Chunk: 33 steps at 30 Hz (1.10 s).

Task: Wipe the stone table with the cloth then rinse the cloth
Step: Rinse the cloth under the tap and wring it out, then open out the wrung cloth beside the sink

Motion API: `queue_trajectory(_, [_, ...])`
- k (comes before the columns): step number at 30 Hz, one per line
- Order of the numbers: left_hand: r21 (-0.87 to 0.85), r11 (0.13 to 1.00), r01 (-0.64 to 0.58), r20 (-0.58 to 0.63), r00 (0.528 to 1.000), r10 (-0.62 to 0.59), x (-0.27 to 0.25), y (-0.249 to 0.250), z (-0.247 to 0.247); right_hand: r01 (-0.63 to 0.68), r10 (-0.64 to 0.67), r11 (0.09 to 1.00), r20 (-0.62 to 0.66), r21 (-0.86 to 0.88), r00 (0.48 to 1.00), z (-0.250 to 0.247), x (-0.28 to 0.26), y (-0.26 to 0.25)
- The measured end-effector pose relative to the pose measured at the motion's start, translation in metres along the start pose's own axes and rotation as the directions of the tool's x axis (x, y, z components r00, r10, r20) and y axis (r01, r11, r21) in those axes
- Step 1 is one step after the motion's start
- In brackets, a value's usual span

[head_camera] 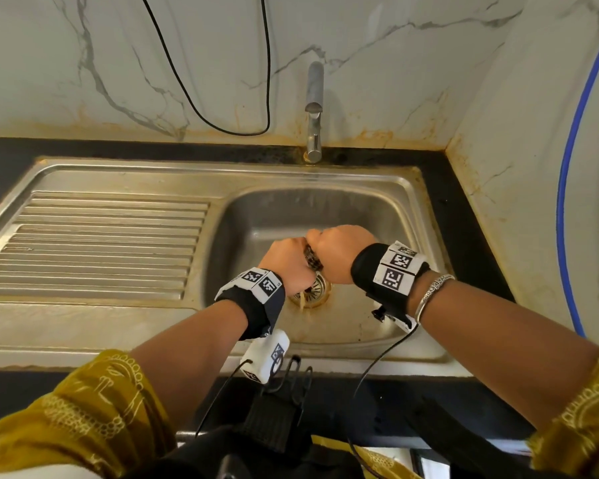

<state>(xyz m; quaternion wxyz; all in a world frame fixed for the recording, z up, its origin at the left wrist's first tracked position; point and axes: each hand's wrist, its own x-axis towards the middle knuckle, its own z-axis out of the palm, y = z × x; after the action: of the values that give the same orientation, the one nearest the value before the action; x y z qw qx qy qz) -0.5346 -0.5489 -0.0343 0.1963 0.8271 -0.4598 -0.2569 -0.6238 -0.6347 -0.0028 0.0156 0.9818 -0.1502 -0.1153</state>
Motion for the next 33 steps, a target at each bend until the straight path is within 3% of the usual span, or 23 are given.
queue_trajectory(6, [-0.253, 0.966, 0.052, -0.061, 0.996, -0.070, -0.005, 0.002, 0.001, 0.094, -0.102, 0.990, -0.078, -0.107, 0.992, -0.009, -0.003, 0.002])
queue_trajectory(12, [-0.315, 0.942, 0.112, -0.048, 0.990, -0.134, -0.014, -0.006, 0.011, 0.137, -0.143, 0.980, -0.031, -0.143, 0.989, -0.008, -0.007, -0.005])
queue_trajectory(15, [-0.388, 0.914, 0.119, 0.032, 0.993, -0.116, -0.018, -0.009, 0.006, 0.100, -0.104, 0.994, -0.080, -0.051, 0.991, -0.008, -0.010, -0.003])
queue_trajectory(18, [-0.490, 0.868, 0.081, 0.045, 0.997, -0.068, -0.023, -0.009, -0.003, 0.033, 0.000, 0.975, -0.148, 0.220, 0.989, -0.008, -0.015, 0.001])
queue_trajectory(20, [-0.591, 0.806, 0.034, 0.023, 0.999, -0.026, -0.027, -0.005, -0.009, -0.007, 0.112, 0.886, -0.199, 0.464, 0.974, -0.007, -0.020, 0.004])
queue_trajectory(23, [-0.692, 0.720, -0.042, -0.038, 0.999, 0.021, -0.032, 0.000, -0.015, -0.018, 0.318, 0.660, -0.257, 0.751, 0.913, -0.005, -0.033, 0.010])
queue_trajectory(27, [-0.753, 0.653, -0.082, -0.074, 0.996, 0.041, -0.042, 0.005, -0.021, 0.082, 0.397, 0.399, -0.253, 0.913, 0.882, 0.002, -0.054, 0.019])
queue_trajectory(29, [-0.764, 0.639, -0.089, -0.061, 0.996, 0.066, -0.048, 0.012, -0.020, 0.102, 0.407, 0.369, -0.259, 0.924, 0.876, 0.003, -0.062, 0.021])
queue_trajectory(33, [-0.832, 0.549, -0.080, -0.053, 0.996, 0.064, -0.057, 0.027, -0.017, 0.161, 0.358, 0.391, -0.311, 0.906, 0.880, 0.002, -0.069, 0.018])
